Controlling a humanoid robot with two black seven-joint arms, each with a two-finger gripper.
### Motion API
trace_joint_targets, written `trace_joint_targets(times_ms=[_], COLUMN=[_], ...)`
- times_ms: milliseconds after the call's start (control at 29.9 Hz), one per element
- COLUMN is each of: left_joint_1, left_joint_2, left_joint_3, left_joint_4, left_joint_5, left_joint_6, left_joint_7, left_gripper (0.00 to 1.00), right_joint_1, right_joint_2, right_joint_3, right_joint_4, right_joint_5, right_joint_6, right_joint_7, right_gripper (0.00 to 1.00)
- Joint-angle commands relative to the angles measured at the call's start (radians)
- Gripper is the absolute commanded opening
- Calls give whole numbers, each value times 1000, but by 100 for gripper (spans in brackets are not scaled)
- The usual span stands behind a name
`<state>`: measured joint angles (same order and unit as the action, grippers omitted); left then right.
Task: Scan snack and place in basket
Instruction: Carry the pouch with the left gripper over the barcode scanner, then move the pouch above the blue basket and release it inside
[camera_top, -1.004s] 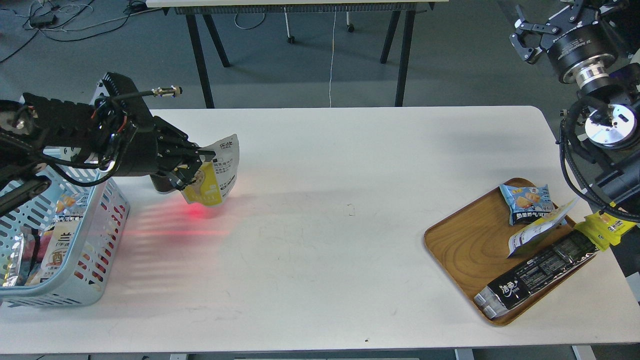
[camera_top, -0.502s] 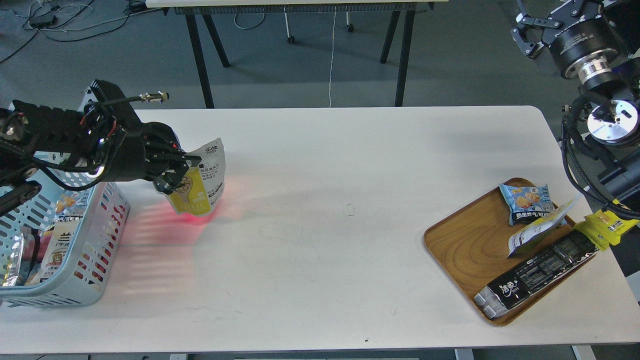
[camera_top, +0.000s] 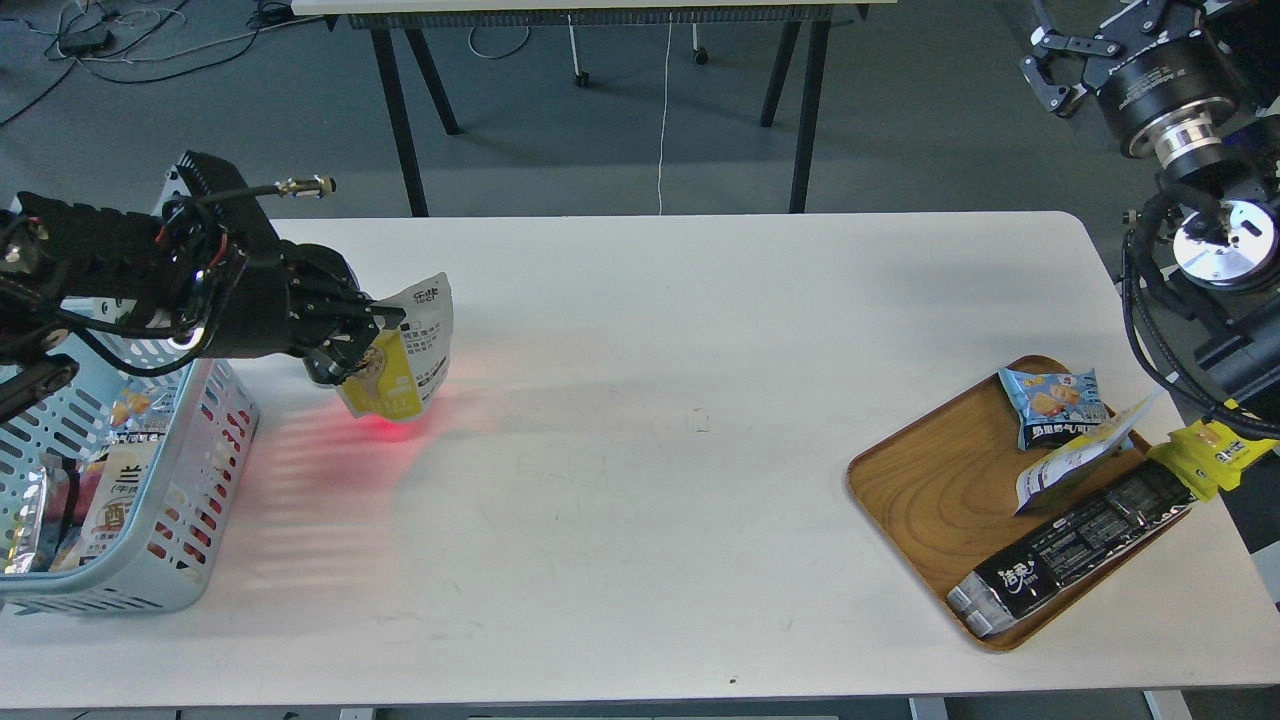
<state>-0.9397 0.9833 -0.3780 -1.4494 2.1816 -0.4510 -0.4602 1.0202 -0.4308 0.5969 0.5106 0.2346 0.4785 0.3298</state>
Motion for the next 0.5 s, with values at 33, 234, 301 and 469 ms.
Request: trace_joint_targets(times_ms=[33,234,301,469], left_joint_1=[-4,-5,-2,2], left_joint_2=[6,17,44,123], left_joint_3=[-1,-9,-33,-74], left_joint_4=[-6,-20,-60,-166], left_joint_5=[0,0,0,0], left_joint_6=[0,2,2,0], left_joint_7=[0,-9,-11,-9], left_gripper=[0,0,0,0], right_joint_1=[1,0,0,1], right_joint_2=[-2,-2,-2,-2], right_joint_3=[0,0,0,-2], right_joint_4=[0,0,0,0], right_joint_5=[0,-1,-1,-1], right_joint_6=[0,0,0,0], right_joint_7=[0,0,0,0], right_gripper=[99,99,99,99])
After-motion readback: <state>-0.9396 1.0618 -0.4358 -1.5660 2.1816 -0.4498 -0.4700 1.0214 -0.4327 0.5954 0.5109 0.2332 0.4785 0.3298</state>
